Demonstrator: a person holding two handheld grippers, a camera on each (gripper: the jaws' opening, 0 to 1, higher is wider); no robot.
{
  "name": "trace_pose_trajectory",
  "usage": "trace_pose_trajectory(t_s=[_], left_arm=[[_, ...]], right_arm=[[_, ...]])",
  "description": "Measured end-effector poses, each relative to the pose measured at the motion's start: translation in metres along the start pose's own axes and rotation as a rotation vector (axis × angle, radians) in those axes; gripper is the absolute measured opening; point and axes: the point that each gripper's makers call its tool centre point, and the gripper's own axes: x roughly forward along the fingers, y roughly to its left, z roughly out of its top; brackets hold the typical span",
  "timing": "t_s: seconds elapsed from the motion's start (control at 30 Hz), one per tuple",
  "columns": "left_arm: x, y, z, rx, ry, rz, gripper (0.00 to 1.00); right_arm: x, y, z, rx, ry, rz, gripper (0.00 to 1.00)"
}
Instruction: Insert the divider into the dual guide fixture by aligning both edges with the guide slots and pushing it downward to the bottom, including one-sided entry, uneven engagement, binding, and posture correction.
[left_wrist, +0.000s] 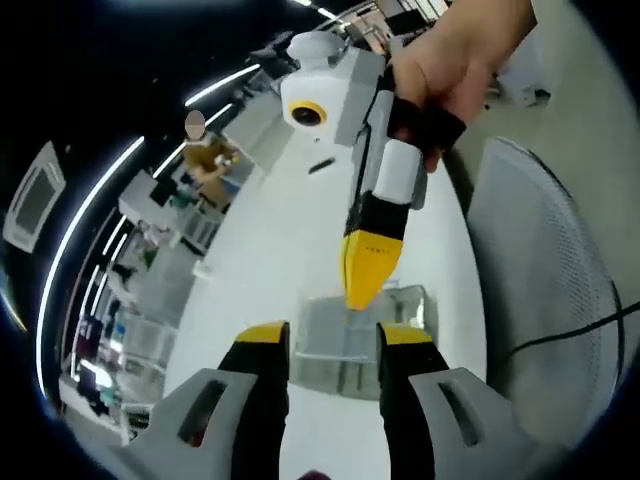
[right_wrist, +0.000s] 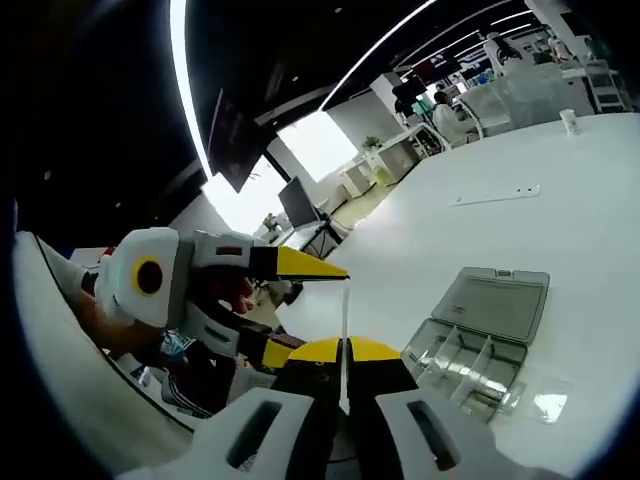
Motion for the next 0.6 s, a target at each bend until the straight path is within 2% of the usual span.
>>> trace_pose_trajectory(t_s=[0.17, 0.4, 0.6], left_arm=[[-0.001, -0.001, -0.001, -0.039, -0.007, -0.023, 0.31], [-0.002, -0.001, -0.004, -0.092, -0.007, -0.059, 0.30], [-0.003, -0.002, -0.002, -0.131, -0.015, -0.097, 0.25]], right_arm=[[-0.001, -0.002, -0.001, -0.031, 0.007, -0.002, 0.00], [-0.002, -0.003, -0.007, -0.118, 0.035, -0.002, 0.00], [-0.002, -0.002, -0.011, -0.172, 0.050, 0.002, 0.00]])
